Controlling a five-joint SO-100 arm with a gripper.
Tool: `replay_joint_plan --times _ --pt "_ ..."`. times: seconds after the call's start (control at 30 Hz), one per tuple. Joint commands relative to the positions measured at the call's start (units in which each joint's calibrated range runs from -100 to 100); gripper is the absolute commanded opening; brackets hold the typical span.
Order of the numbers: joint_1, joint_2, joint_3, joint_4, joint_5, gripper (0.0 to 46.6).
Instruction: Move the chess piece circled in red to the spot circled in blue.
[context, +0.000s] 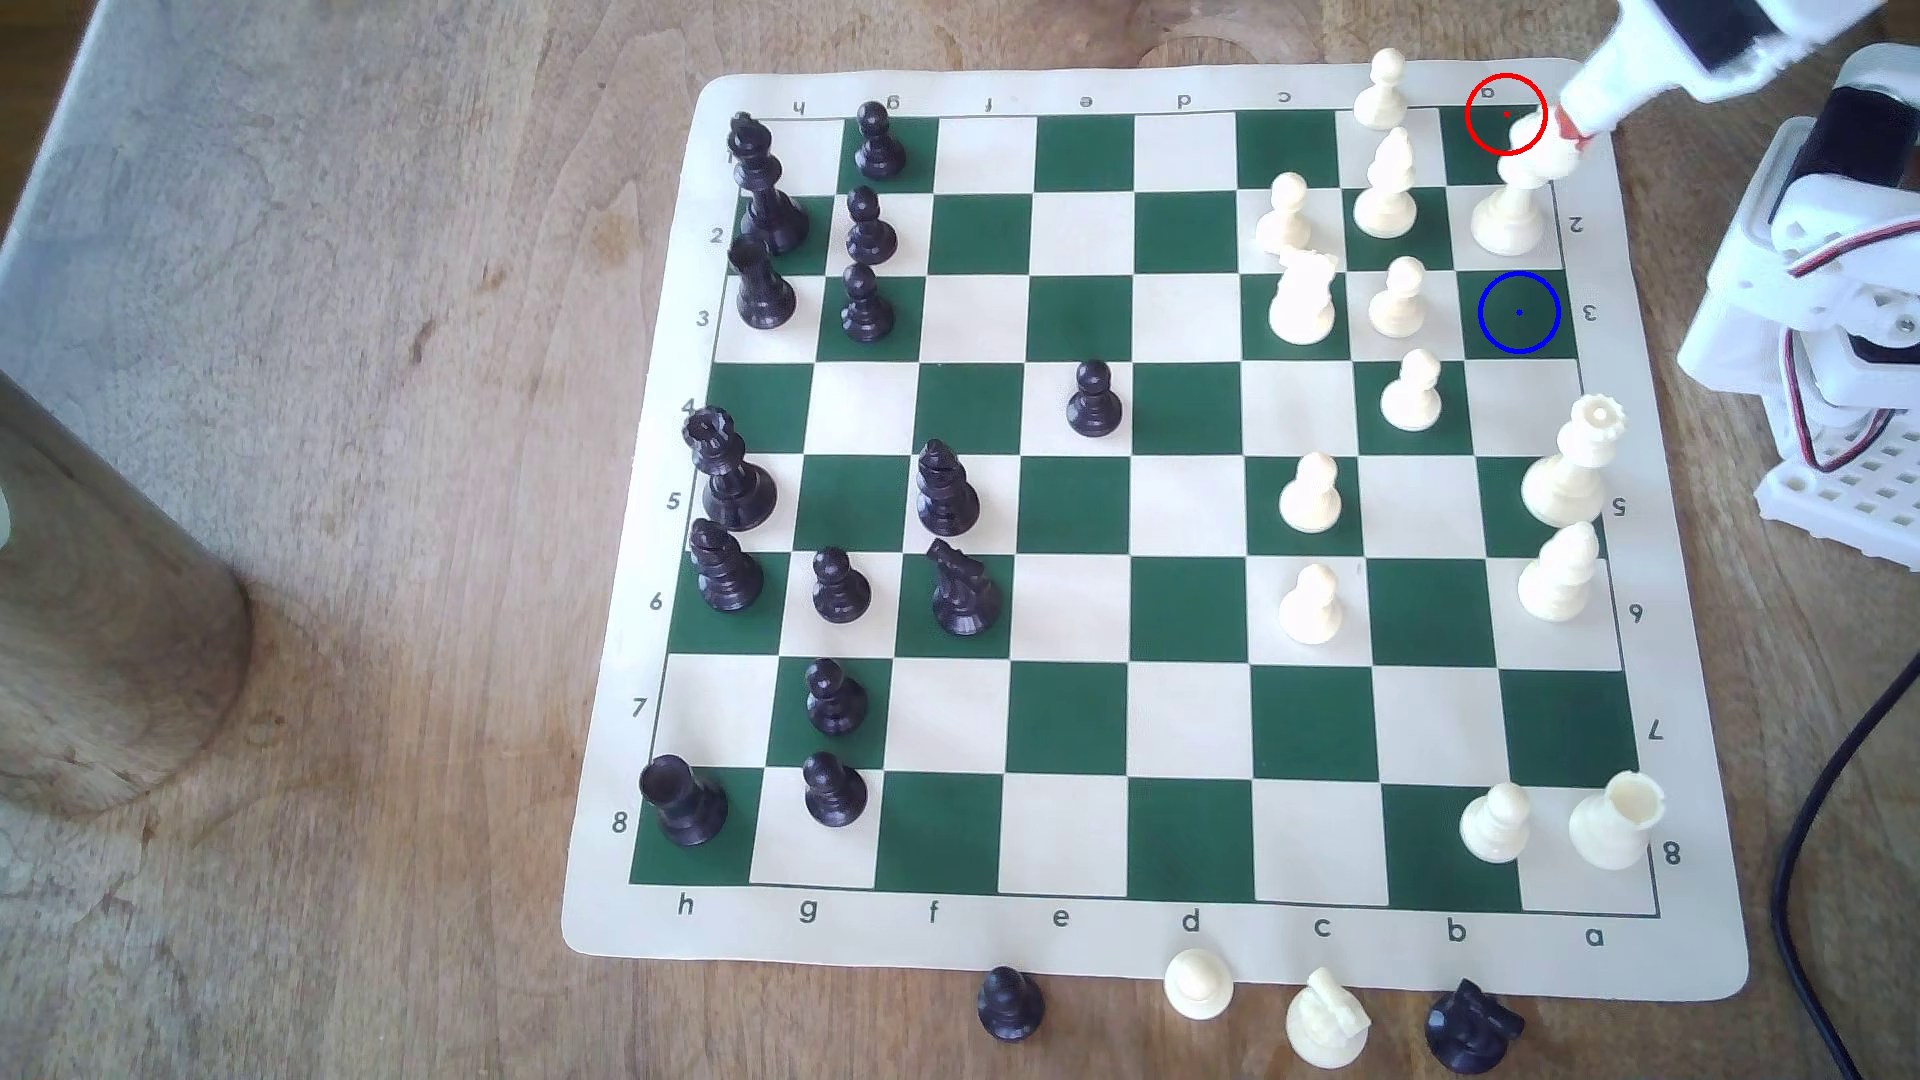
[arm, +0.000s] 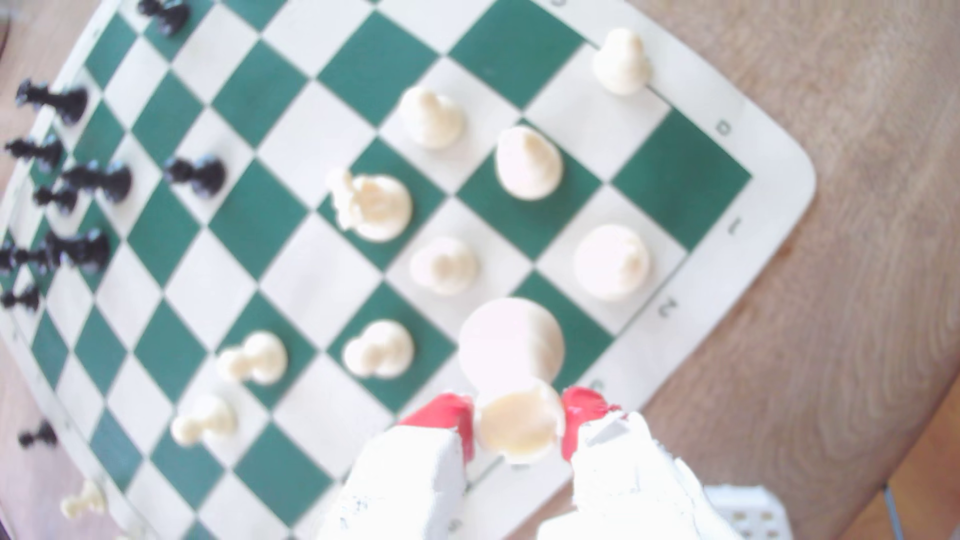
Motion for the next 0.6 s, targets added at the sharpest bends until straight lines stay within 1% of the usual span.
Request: replay_joint_plan --times 0.0,0.13,0.2,0.37,0.57 --pt "-2.9 0.9 5.4 -1.2 0.0 0.4" --pt "-2.5 4.8 6.5 -2.7 1.2 0.4" --pt "-1.8 8.1 9.1 -5.8 1.7 0.4" --pt "-0.6 12.2 14.3 -12.1 1.9 0.4" --pt "-0.5 14.1 14.6 -14.2 1.9 0.4"
